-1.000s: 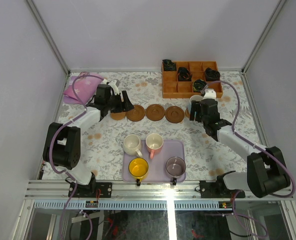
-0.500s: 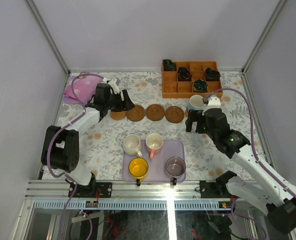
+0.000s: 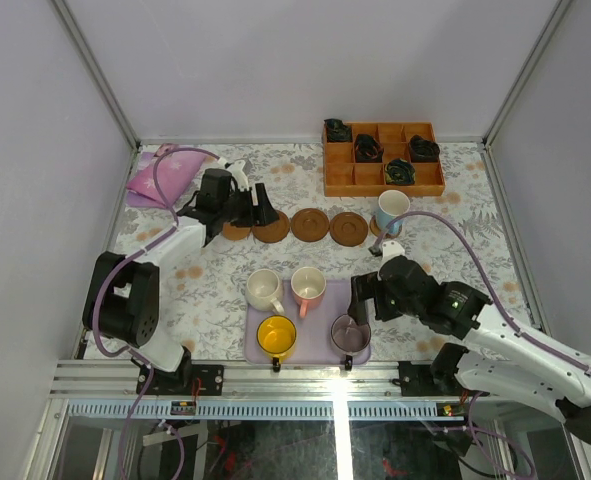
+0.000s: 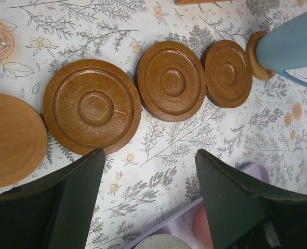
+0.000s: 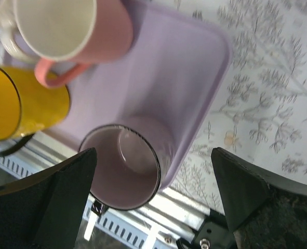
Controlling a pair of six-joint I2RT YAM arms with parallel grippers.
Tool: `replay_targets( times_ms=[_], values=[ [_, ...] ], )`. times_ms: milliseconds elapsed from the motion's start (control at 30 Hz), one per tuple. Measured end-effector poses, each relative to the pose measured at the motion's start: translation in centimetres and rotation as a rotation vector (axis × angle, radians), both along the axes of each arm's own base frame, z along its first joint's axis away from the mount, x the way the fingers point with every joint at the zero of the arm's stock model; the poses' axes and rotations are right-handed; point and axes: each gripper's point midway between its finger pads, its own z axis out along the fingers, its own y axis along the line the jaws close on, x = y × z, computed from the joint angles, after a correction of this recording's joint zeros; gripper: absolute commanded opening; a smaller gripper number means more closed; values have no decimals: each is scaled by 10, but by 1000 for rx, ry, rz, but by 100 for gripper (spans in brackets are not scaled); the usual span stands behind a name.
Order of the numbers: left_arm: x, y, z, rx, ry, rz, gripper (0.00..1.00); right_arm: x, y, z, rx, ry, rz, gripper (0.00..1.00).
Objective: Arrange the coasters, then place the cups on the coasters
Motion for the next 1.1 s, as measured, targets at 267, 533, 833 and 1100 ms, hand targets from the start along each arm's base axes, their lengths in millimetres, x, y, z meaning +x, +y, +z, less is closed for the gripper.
replay_targets(
  times_ms=[267,533,833,1100],
  values=[
    [-1,-2,3,1,-6,-3,71,-32,-15,-33,-72,132,-25,100],
    [-1,1,1,10,-4,8,71,-33,-23,-49,-141,177,-69,79],
    [-1,2,0,18,-1,12,71,-22,-30,-73,-280,187,-110,72],
    [0,4,3,28,-15,18,72,7,-21,-66,-315,93,-147,69]
  ],
)
